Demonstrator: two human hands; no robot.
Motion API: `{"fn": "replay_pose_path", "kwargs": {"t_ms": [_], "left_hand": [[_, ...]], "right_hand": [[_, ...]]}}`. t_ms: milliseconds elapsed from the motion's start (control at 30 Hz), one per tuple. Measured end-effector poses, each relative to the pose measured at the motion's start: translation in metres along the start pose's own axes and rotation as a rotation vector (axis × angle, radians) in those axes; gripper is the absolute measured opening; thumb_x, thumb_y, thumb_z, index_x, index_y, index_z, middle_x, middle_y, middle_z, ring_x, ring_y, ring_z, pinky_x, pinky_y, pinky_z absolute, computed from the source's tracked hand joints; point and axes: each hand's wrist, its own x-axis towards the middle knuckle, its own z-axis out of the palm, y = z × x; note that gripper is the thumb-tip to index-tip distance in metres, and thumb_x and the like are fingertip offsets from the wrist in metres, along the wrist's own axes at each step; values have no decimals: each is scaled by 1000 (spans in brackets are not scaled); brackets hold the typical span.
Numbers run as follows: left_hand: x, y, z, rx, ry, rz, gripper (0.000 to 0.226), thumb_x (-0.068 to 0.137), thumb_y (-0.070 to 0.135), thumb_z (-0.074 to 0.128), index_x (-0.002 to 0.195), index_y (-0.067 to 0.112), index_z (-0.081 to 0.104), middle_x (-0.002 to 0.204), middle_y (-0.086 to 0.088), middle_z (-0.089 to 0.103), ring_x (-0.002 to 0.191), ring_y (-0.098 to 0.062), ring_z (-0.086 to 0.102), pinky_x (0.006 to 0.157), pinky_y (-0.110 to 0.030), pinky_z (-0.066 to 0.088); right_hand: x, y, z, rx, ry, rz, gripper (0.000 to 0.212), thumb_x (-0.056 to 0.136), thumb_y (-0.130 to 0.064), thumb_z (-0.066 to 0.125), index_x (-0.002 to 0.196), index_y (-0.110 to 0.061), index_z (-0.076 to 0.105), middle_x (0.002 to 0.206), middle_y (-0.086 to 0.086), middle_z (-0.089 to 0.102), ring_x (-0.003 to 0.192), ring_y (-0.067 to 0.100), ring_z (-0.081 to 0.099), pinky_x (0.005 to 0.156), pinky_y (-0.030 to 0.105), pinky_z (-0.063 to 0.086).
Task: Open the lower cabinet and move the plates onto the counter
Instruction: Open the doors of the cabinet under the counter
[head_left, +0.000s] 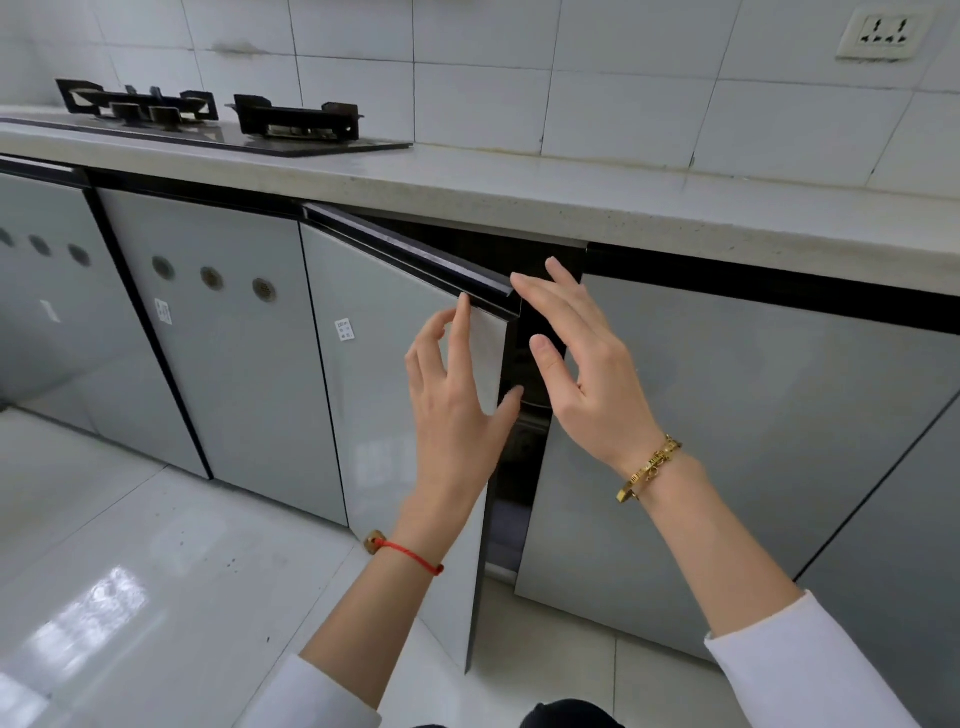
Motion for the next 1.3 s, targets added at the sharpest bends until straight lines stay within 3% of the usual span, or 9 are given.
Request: {"fn": "replay_pose_path", "kwargs": {"t_ms": [67,267,433,733,867,1033,1167,1300], "left_hand": [[-5,-3,-6,-6,25,-9,92,77,21,75,152,19,21,144,-3,32,134,-17,29,107,-37,39],[-17,-16,-35,-79,69,10,85,78,15,72,151,17,27,147,0,35,138,-6,28,110,-12,26],[-25,-29,-67,-103,41,41,81,80,12,72,149,14,31,151,2,36,141,-9,31,115,-24,29],[-38,-46,-122,-73,42,30,73,86,5,66,149,7,30,152,-2,40,141,-10,35,114,-22,30],[-40,-58,-152,-29,44,14,70,88,4,62,150,12,30,148,1,45,136,-11,44,110,-31,40],[-44,-73,-186,50,80,-17,62,89,6,57,147,10,35,145,2,49,135,-6,43,111,-28,38],[-47,-87,-205,108,145,-65,57,91,3,58,145,8,39,141,-1,53,133,-10,47,109,-35,41],[-48,-103,-225,195,212,-78,59,91,1,58,146,8,36,145,2,48,135,-5,43,111,-26,38]], "right_hand": [[-1,-7,3,-26,-11,-39,46,97,-6,44,142,-13,41,147,-3,42,147,10,17,121,44,16],[-2,-31,16,-32,-33,-127,47,95,-5,45,141,-13,41,147,-3,43,147,12,17,120,47,18],[-1,-48,28,-19,-44,-204,46,95,-7,45,141,-12,42,145,-2,45,147,14,18,119,49,20],[12,-75,75,98,-53,-348,50,93,-8,49,142,-14,40,146,-3,42,148,17,14,116,52,26],[22,-94,99,166,-64,-417,47,94,-9,46,141,-13,41,144,0,43,148,18,15,116,51,27],[36,-117,128,219,-93,-486,46,96,-8,45,142,-11,41,147,1,40,148,19,14,117,50,25],[50,-133,154,261,-130,-539,47,97,-10,44,144,-12,37,152,-1,35,149,18,9,118,49,23],[62,-147,182,304,-160,-578,50,98,-11,45,146,-12,32,155,-4,30,149,16,5,120,46,18]]}}
